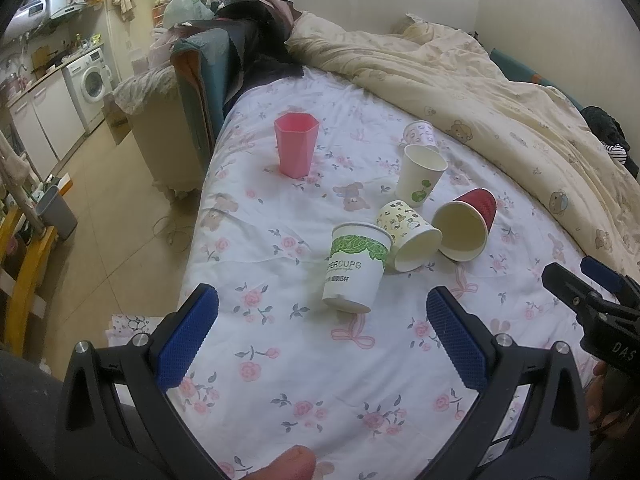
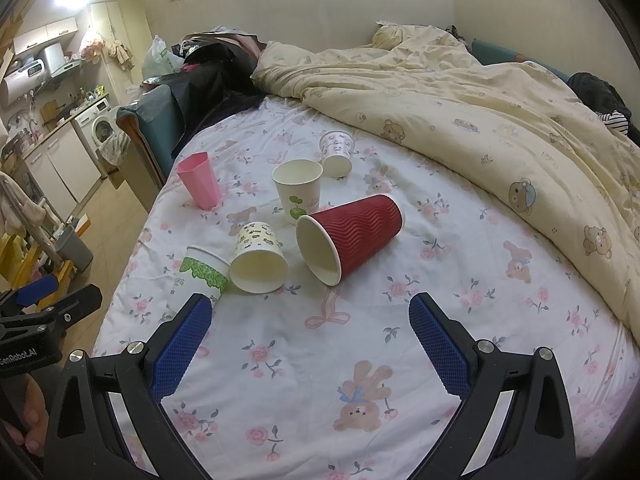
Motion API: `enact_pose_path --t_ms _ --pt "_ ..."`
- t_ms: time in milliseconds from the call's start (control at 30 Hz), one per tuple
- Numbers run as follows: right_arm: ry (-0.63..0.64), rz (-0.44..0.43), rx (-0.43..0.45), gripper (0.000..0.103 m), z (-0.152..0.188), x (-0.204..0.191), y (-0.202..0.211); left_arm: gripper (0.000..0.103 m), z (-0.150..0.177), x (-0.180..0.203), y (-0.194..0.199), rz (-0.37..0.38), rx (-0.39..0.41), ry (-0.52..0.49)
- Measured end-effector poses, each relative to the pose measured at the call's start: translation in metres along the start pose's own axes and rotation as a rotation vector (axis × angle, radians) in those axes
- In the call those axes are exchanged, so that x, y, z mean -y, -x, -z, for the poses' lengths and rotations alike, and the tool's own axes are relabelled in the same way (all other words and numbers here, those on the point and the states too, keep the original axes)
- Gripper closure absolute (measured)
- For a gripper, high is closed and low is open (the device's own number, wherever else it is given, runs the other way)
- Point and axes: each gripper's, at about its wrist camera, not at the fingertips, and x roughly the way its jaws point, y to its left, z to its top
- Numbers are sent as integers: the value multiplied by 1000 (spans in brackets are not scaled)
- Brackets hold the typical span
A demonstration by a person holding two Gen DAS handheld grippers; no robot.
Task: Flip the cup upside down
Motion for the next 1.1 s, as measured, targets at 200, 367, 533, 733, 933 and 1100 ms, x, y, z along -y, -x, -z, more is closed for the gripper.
enact_pose_path --t_ms 200,367,533,733,933,1100 --pt "-2 -6 -6 2 -1 0 -2 0 0 -1 1 1 -2 3" --pt "-5 -7 -8 2 -1 0 -1 0 0 -2 0 3 -3 1" --pt "-4 -7 -8 2 -1 0 -1 0 0 -3 -1 4 -2 3" --pt "-5 -7 -5 2 -2 0 -1 0 0 -8 -2 1 -2 5" --pt "-12 -11 -7 2 -2 1 -1 0 1 -7 2 -5 1 4" --pt "-11 -10 -7 2 -3 1 -2 0 1 -7 2 -5 1 5"
